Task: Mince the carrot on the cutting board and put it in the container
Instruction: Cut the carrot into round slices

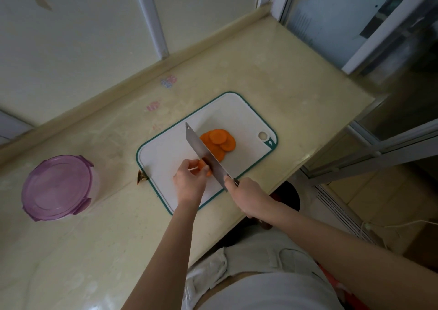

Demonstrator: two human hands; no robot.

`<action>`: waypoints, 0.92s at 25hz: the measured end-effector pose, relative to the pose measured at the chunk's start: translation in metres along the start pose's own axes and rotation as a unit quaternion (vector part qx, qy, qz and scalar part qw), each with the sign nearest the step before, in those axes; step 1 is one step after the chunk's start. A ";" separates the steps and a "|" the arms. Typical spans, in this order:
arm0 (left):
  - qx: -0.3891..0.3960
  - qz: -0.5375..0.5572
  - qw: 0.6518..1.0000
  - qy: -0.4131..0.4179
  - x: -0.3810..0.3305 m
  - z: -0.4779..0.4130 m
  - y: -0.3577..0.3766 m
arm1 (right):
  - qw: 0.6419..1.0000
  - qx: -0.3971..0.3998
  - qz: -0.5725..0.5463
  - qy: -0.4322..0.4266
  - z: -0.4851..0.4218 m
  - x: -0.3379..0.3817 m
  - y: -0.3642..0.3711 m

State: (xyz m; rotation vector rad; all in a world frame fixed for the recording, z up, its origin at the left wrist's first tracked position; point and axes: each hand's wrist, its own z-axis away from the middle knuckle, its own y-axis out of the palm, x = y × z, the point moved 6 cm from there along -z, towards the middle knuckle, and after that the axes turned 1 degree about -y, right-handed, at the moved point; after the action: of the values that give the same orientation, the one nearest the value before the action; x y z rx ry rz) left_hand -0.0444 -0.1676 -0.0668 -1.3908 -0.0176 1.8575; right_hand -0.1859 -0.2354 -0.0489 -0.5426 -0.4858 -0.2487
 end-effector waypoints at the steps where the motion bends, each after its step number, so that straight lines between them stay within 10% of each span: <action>1: -0.003 0.000 1.000 0.001 0.000 0.000 0.000 | 1.000 -0.004 0.004 0.000 -0.001 -0.001 0.001; 11: -0.019 -0.018 1.000 0.013 0.002 0.008 -0.003 | 0.982 -0.023 0.088 -0.167 -0.025 0.039 0.018; 23: 0.005 0.024 1.000 0.000 0.004 0.011 -0.001 | 0.990 0.090 -0.041 -0.096 -0.053 0.044 -0.022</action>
State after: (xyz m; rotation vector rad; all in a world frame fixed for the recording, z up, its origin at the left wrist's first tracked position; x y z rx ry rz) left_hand -0.0528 -0.1601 -0.0655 -1.3961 0.0258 1.8949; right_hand -0.1363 -0.2873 -0.0570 -0.3710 -0.7111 -0.2295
